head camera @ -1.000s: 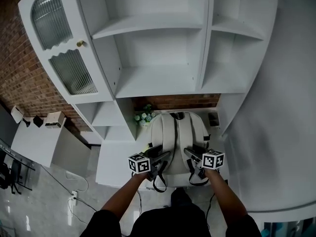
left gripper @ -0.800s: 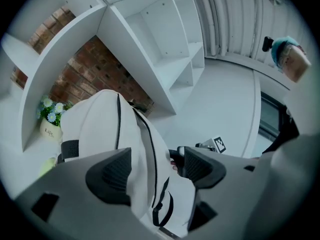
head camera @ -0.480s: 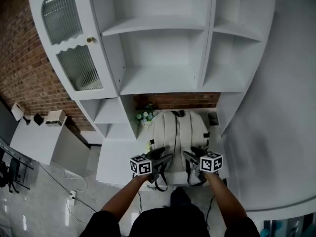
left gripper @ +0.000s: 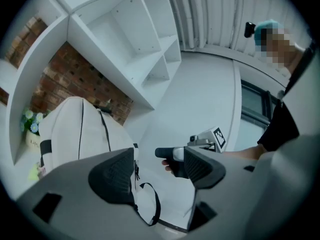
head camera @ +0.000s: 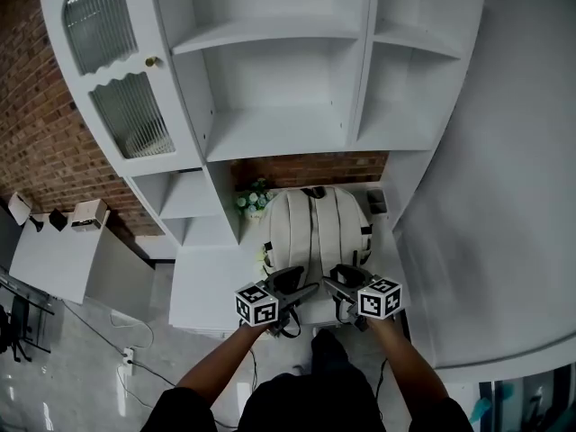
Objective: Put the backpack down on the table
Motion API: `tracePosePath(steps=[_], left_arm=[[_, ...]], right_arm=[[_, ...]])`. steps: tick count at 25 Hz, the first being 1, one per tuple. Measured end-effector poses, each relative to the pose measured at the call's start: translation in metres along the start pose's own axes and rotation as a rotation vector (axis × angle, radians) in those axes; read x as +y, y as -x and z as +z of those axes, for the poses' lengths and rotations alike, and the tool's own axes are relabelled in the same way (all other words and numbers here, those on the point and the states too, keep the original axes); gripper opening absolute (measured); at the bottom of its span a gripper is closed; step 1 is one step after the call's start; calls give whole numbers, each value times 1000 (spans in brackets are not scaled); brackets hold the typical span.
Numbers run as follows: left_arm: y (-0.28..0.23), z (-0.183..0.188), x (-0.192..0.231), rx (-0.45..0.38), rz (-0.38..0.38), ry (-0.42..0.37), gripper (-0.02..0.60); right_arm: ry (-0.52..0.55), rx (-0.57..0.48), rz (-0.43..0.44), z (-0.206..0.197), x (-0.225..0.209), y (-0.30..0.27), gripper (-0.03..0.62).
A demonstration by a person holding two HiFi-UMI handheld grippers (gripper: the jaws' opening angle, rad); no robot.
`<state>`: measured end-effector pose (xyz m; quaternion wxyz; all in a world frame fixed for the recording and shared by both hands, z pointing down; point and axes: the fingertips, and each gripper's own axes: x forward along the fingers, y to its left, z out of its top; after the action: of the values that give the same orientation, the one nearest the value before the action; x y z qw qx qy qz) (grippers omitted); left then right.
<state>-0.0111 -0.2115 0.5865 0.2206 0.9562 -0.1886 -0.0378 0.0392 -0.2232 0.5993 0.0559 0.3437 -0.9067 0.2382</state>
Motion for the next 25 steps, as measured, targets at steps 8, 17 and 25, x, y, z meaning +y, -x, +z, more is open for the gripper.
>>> tracePosePath(steps=[8,17,25], left_arm=[[10,9,-39,-76,24,-26,291],[2,7,-77,-149,145,-16,55],[-5,-1,-115,-178,371,-113,17]], right_arm=[[83,-45,-44,4,28,29,276],[83,-138,-111,15,41,69,156],[195,-140,-192,15,58,105,26]])
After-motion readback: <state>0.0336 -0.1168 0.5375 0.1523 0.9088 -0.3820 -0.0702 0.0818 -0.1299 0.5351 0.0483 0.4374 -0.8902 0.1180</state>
